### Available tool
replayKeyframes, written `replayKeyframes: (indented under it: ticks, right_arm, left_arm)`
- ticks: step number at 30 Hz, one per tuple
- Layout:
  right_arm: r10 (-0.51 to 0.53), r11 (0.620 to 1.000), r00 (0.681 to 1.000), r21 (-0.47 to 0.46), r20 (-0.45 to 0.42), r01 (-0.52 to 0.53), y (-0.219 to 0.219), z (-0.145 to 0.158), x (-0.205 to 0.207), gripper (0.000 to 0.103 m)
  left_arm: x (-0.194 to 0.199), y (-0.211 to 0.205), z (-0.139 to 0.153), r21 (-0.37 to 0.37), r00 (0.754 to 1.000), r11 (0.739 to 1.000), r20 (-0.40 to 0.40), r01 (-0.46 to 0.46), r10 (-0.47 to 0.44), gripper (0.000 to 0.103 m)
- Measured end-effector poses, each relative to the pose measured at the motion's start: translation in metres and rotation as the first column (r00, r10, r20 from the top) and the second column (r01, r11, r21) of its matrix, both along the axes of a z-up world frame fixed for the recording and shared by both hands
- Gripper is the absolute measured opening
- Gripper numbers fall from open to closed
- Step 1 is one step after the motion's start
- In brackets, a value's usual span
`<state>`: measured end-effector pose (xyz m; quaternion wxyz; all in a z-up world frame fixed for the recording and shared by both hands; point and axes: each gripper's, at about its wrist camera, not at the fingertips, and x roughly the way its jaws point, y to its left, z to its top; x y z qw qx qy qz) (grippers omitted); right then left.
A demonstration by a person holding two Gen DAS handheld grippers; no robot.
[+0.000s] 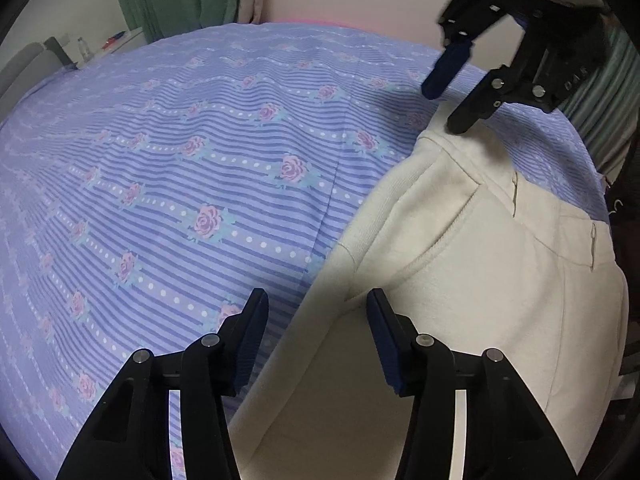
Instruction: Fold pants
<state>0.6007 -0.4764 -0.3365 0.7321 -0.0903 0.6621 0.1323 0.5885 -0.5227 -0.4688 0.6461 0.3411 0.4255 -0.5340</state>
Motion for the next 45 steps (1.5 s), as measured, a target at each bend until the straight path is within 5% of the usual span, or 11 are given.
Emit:
replayKeyframes:
  ticks: [5, 12, 14, 16, 20, 25, 33, 40, 45]
  right_arm:
    - [0.122, 0.993, 0.984, 0.008, -0.132, -0.122, 0.011, -0.015, 0.032, 0.041]
    - [0.257, 0.964, 0.909, 0.019, -0.330, -0.266, 0.037, -0.053, 0.044, 0.041]
    - [0.272, 0.960, 0.904, 0.025, -0.331, -0.279, 0.041, -0.057, 0.044, 0.037]
    - [0.297, 0.951, 0.897, 0.014, -0.326, -0.310, 0.043, -0.057, 0.040, 0.016]
    - [0.350, 0.930, 0.898, -0.021, -0.266, -0.368, 0.052, -0.041, 0.013, 0.010]
    - [0.424, 0.888, 0.887, -0.108, -0.182, -0.446, 0.075, -0.016, -0.024, 0.008]
    - [0.477, 0.847, 0.879, -0.276, 0.018, -0.454, 0.105, 0.046, -0.097, 0.008]
    - [0.594, 0.728, 0.790, -0.518, 0.152, -0.448, 0.142, 0.103, -0.187, 0.007]
    - [0.699, 0.602, 0.693, -0.668, 0.177, -0.437, 0.176, 0.109, -0.268, 0.007]
  left_arm:
    - [0.008, -0.004, -0.006, 0.011, 0.999, 1.000, -0.041, 0.013, -0.012, 0.051]
    - [0.009, 0.003, -0.012, -0.006, 0.998, 1.000, -0.065, 0.022, -0.022, 0.051]
    - [0.010, 0.006, -0.014, -0.012, 0.997, 1.000, -0.078, 0.011, -0.012, 0.050]
    - [0.011, 0.010, -0.015, -0.022, 0.995, 1.000, -0.102, 0.006, -0.008, 0.037]
    - [0.002, 0.018, -0.012, -0.023, 0.995, 0.999, -0.096, 0.026, -0.028, 0.010]
    - [-0.010, 0.036, 0.010, -0.060, 0.997, 0.998, -0.081, 0.004, -0.009, 0.009]
    - [-0.064, 0.066, 0.073, -0.140, 0.995, 0.989, 0.084, -0.044, 0.056, 0.009]
    - [-0.159, 0.096, 0.113, -0.197, 0.964, 0.977, 0.232, -0.081, 0.126, 0.009]
    - [-0.225, 0.117, 0.120, -0.193, 0.962, 0.975, 0.229, -0.107, 0.151, 0.009]
